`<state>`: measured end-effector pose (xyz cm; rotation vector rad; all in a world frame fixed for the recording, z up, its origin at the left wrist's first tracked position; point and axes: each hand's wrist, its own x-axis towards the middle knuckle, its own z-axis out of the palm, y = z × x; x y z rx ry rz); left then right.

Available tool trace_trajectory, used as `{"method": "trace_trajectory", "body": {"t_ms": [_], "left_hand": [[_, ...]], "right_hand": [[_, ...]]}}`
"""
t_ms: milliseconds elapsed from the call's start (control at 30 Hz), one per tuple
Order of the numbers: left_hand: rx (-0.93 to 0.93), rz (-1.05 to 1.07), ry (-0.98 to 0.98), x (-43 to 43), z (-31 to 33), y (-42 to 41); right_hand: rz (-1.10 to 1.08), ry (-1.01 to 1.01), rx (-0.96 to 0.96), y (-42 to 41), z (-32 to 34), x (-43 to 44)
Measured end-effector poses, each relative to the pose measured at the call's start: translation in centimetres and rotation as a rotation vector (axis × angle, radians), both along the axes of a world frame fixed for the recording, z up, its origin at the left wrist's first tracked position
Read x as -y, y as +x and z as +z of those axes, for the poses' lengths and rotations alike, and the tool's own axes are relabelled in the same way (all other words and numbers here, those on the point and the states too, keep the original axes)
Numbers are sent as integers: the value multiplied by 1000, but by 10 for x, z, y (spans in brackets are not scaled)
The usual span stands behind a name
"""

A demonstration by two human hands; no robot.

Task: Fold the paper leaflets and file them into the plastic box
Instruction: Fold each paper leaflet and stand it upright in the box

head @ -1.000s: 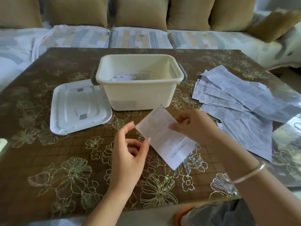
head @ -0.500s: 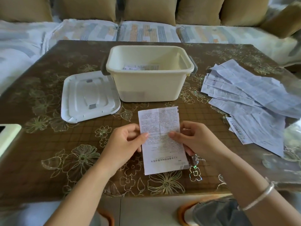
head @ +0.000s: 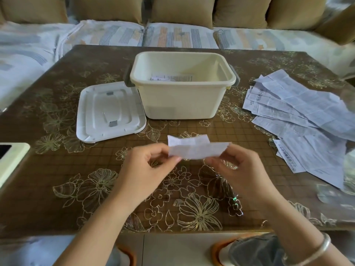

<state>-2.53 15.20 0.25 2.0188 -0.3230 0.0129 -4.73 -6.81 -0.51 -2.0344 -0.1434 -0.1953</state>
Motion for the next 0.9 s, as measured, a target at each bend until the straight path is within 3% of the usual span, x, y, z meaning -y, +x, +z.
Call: {"method": "trace_trajectory", "body": {"t_ms": [200, 500, 700, 900], "left_hand": [[38, 123, 254, 0, -27, -9], [235, 207, 360, 11, -32, -7], [294, 214, 446, 12, -37, -9], [377, 187, 510, 13, -39, -7]], "right_hand": [[-32, -399, 131, -5, -21, 1], [-227, -597, 228, 11, -39, -10], [-237, -663, 198, 6, -38, -12], [-222, -549, 180, 3, -36, -12]]}}
